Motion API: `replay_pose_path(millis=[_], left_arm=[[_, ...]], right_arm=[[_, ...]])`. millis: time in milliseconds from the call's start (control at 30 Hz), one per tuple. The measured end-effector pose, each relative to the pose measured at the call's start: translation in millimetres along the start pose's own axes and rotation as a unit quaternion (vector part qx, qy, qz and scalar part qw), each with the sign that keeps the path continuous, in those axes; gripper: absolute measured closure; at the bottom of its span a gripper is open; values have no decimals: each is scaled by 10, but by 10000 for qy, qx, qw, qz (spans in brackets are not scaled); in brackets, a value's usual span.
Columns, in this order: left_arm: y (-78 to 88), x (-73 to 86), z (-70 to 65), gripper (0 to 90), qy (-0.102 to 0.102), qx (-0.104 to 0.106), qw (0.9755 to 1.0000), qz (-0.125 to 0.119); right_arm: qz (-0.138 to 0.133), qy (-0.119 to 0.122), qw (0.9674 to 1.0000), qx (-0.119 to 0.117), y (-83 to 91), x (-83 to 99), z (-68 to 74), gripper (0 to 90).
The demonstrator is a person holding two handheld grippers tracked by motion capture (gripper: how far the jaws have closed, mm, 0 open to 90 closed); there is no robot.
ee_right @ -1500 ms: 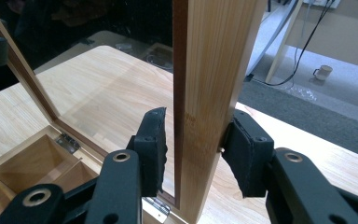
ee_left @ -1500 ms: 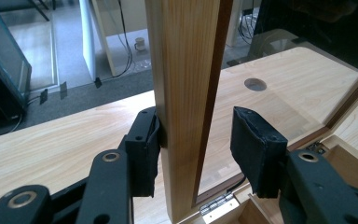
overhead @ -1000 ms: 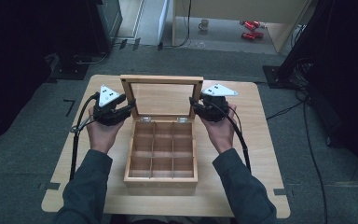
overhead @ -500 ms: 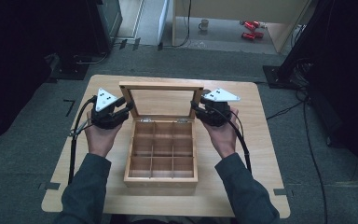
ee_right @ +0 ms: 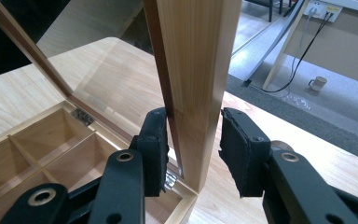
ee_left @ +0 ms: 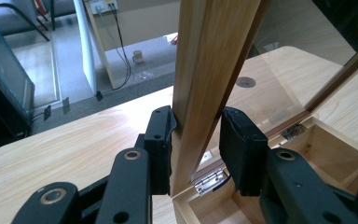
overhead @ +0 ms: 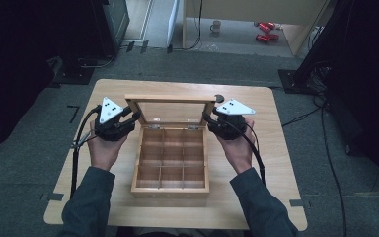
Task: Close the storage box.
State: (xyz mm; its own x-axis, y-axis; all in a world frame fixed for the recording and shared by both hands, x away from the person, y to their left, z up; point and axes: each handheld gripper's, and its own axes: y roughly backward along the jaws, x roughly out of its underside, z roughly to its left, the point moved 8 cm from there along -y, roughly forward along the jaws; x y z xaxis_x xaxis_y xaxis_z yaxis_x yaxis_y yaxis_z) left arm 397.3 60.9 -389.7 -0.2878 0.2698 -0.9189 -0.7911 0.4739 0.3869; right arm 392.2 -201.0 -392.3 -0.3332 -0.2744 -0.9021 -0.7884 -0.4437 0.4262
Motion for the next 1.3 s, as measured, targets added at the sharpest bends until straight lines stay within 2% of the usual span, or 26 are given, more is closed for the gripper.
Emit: replay_pose_path(millis=[400,567,633,833,1300], left_arm=[[66,57,-45,650,42,-23,10000,-60],[131,116,-55,649,120,-52,9999,-108],[154,150,-36,661,157,-124,9998,-89],[169,168,-35,674,110,-156,9998,-60],[238,223,-111,692,41,-58,9999,-80]], right_arm=[[-75,-56,10000,-11,114,70,0,627],[-74,38,10000,39,143,91,31,631],[-81,41,10000,37,150,92,36,632],[-101,42,9999,24,167,111,53,635],[-126,99,9999,-26,243,171,123,665]])
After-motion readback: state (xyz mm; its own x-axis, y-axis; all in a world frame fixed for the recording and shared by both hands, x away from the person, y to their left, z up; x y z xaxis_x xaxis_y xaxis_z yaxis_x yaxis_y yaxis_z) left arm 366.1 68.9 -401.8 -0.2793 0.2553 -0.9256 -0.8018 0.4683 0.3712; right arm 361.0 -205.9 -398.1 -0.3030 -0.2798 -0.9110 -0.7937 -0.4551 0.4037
